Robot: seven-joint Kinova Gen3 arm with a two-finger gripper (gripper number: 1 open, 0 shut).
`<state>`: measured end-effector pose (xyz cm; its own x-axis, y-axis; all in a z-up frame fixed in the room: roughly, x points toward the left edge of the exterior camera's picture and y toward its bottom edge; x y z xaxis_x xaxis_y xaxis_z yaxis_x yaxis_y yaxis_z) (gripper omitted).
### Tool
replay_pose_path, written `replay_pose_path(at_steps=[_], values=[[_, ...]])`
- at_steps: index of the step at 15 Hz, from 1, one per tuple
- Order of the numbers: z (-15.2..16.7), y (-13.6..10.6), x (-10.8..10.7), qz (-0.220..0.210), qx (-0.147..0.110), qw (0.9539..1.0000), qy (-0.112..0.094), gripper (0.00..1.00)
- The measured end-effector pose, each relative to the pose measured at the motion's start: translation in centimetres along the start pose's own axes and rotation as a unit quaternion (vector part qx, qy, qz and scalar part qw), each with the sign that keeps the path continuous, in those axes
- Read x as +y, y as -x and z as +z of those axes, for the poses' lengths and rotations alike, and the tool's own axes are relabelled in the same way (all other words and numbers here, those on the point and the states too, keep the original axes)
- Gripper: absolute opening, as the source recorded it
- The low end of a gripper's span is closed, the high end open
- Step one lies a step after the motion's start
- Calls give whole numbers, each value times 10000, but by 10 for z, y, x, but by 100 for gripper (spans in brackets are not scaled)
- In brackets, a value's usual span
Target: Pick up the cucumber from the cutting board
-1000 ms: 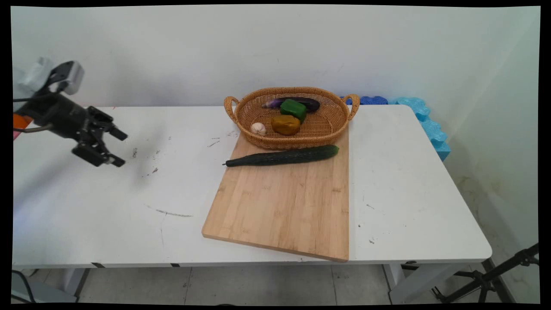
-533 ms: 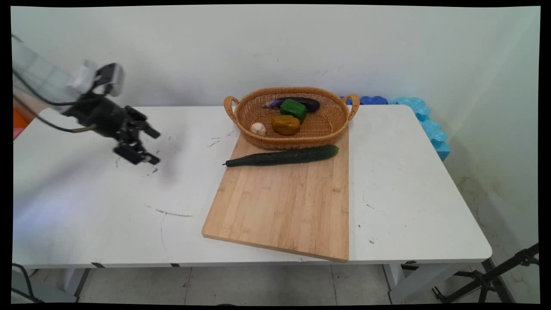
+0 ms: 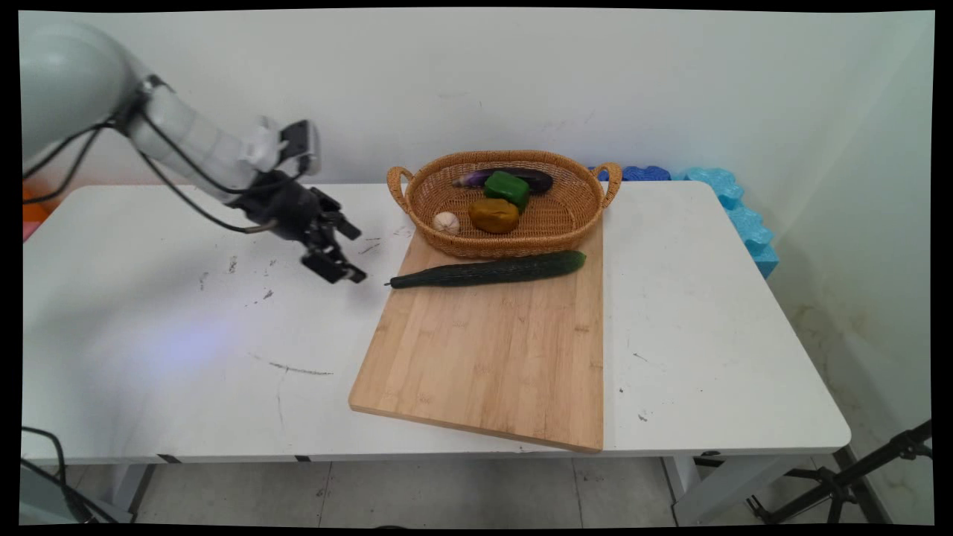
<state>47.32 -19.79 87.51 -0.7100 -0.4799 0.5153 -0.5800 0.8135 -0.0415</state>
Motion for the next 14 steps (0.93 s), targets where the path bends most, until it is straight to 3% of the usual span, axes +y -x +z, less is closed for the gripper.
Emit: replay_pose_path(at_steps=[6, 14], values=[[53, -32, 6, -7, 47, 10000, 33, 100], [89, -52, 12, -15, 62, 10000, 39, 100]])
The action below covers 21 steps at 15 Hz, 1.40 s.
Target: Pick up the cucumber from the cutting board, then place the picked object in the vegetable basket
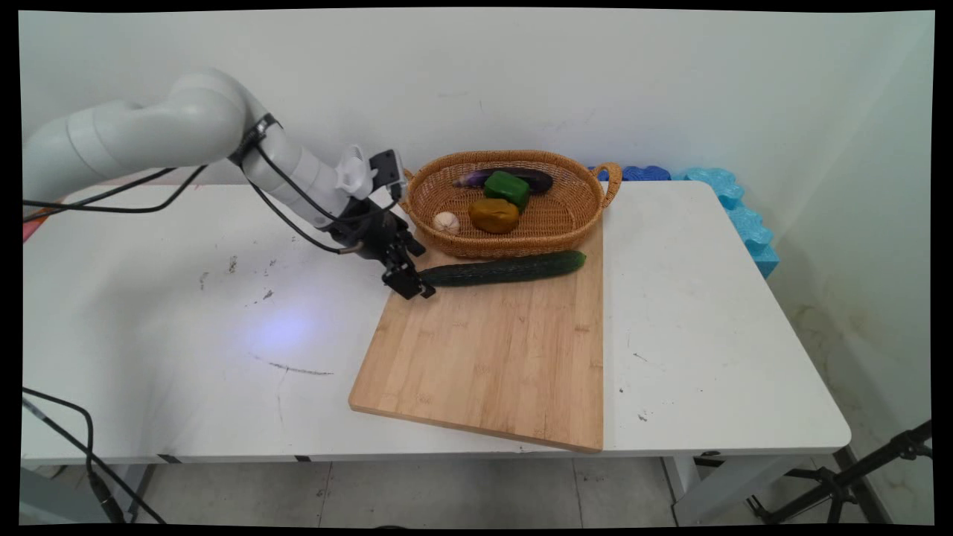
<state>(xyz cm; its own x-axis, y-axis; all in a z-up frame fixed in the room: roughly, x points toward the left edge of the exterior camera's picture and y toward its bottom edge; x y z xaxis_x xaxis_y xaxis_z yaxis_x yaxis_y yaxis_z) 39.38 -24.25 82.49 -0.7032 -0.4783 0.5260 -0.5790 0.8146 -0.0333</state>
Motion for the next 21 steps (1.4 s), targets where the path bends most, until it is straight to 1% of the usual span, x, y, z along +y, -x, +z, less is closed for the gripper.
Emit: replay_pose_path(at_steps=[6, 7, 14, 21], values=[[15, -8, 2, 4, -4, 10000, -29, 100], [17, -9, 2, 6, -8, 10000, -38, 0], [22, -10, 4, 83, -64, 9999, -76, 0], [9, -13, 17, 387, -18, 9992, 42, 0]])
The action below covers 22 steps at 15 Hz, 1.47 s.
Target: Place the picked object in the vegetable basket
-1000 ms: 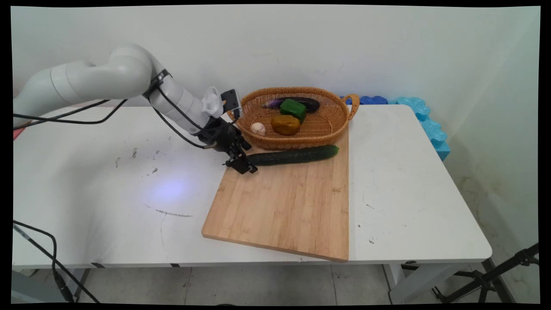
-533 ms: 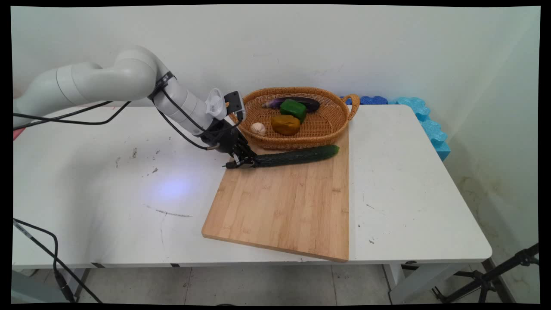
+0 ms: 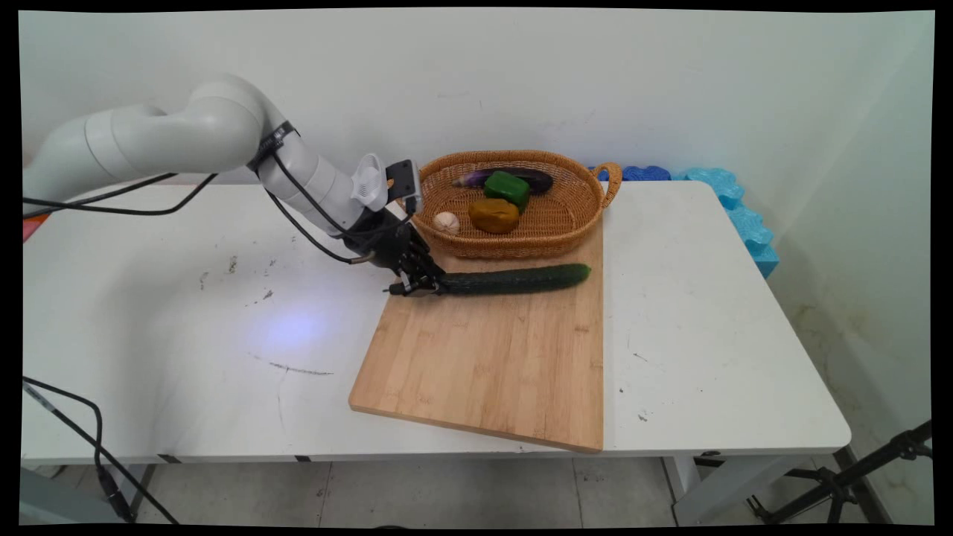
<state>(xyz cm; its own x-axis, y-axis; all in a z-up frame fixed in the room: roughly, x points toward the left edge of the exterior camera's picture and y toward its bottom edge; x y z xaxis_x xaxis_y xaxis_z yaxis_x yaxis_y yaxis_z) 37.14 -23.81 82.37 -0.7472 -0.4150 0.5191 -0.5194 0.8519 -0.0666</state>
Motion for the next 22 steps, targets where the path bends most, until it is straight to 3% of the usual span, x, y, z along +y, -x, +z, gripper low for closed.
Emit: replay_pose_path(at_steps=[6, 12, 22], values=[[-25, -13, 9, 332, 154, 9993, 103, 0], [-57, -33, 6, 530, 270, 9982, 78, 0], [-95, -65, -34, 673, 349, 9968, -251, 0]])
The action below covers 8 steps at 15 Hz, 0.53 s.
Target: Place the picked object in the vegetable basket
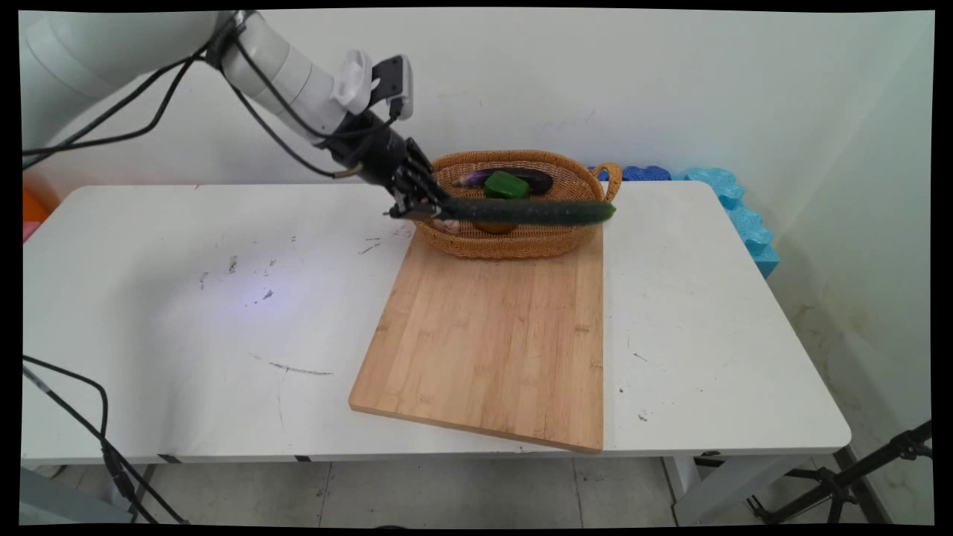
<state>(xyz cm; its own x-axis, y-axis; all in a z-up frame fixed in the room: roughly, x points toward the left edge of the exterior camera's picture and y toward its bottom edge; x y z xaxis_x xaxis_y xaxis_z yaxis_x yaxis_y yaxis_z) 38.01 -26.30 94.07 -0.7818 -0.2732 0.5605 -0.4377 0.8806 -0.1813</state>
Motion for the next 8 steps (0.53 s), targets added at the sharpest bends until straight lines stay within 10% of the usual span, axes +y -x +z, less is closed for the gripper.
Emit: replay_pose_path(at_steps=[8], values=[[11, -6, -42, 21, -42, 9995, -300, 0]])
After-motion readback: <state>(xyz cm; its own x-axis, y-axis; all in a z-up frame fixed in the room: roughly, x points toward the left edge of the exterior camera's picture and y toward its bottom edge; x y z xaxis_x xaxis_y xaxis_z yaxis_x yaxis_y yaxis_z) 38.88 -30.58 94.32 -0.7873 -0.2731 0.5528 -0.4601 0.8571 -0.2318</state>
